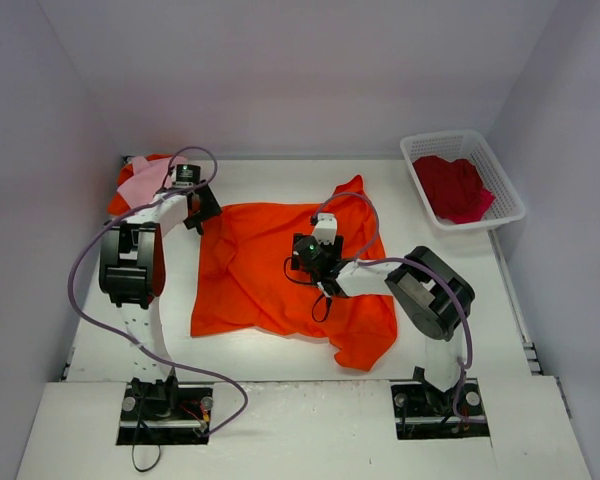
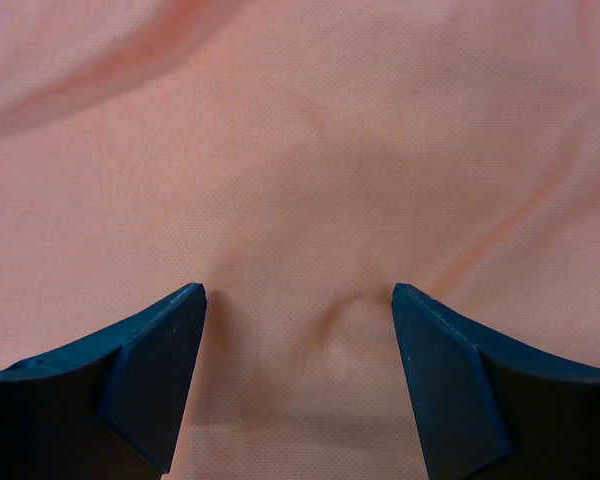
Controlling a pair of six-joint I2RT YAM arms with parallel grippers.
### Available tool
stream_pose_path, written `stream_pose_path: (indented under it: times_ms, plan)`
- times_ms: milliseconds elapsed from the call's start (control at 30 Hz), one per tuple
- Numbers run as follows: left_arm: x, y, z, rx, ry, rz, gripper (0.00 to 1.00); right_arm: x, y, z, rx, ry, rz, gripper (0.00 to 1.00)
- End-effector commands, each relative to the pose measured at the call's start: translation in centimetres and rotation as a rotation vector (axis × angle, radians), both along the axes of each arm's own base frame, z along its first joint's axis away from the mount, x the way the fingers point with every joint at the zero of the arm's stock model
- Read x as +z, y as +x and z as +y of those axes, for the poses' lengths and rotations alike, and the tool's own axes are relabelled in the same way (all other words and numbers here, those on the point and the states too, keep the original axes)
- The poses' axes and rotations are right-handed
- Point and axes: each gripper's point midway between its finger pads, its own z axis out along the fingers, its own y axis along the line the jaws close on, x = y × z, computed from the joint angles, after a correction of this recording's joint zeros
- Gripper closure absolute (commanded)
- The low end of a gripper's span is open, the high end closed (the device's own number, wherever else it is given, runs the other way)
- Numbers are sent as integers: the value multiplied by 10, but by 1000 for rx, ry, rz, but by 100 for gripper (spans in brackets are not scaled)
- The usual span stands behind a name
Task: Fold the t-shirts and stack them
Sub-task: Flatten out the tshirt
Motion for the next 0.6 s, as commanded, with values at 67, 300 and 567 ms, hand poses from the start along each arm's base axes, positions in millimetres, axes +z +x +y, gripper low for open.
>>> stream_pose_path:
  times_ms: [67,300,567]
  plan:
    - [20,17,1,17,-9,-68,48,-82,-78,-24,61,-117,329,29]
    - [21,25,-1,13,-17,-83,48,-87,-80,-25,63,-123,342,29]
    - [30,41,-6,1,-43,-107,51,-92,-82,-21,72,-127,351,29]
